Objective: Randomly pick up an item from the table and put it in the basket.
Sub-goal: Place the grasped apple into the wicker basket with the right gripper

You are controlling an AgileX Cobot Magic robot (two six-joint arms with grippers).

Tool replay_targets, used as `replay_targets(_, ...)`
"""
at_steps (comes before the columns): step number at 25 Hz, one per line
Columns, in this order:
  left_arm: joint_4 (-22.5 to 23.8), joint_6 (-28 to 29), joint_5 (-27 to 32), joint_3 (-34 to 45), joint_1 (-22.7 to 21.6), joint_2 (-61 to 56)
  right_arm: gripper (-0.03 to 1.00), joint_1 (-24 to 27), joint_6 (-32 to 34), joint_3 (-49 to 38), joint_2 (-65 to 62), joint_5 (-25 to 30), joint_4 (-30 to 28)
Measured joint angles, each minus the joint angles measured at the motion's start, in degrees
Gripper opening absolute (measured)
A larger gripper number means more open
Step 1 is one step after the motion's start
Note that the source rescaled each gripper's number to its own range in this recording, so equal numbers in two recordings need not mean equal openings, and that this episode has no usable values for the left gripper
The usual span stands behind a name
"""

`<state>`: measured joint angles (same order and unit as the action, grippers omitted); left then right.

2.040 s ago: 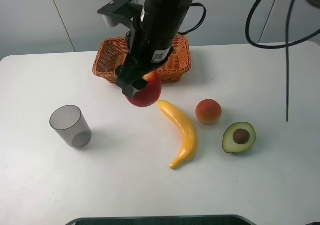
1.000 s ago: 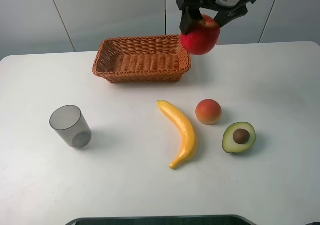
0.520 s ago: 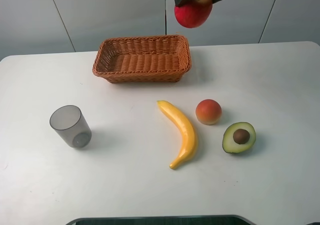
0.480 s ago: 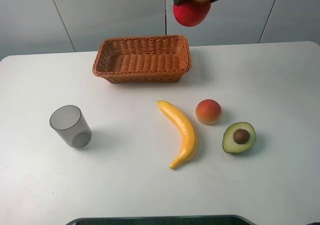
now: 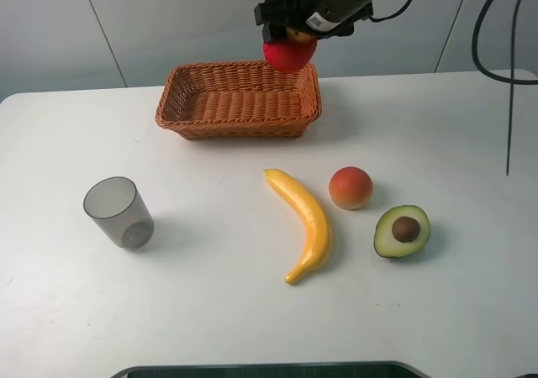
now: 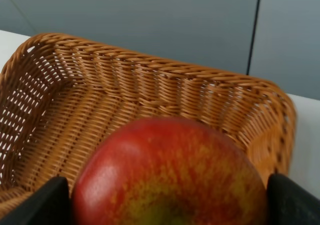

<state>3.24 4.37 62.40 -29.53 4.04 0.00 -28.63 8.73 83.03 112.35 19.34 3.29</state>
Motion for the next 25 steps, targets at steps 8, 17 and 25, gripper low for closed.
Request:
replay_targets(8,0.00,0.00,0.00,0.00,0.00,0.00,0.06,-0.33,0.00,0.00,4.22,-5.82,-1.67)
replay_targets(17,0.00,0.00,0.00,0.00,0.00,0.00,0.06,-1.02,0.11,0.00,6.94,-7.96,-2.80)
replay_targets(25,0.00,0.00,0.00,0.00,0.00,0.00,0.06,-1.39,-0.10,0.00,7.38,-8.98,-2.80)
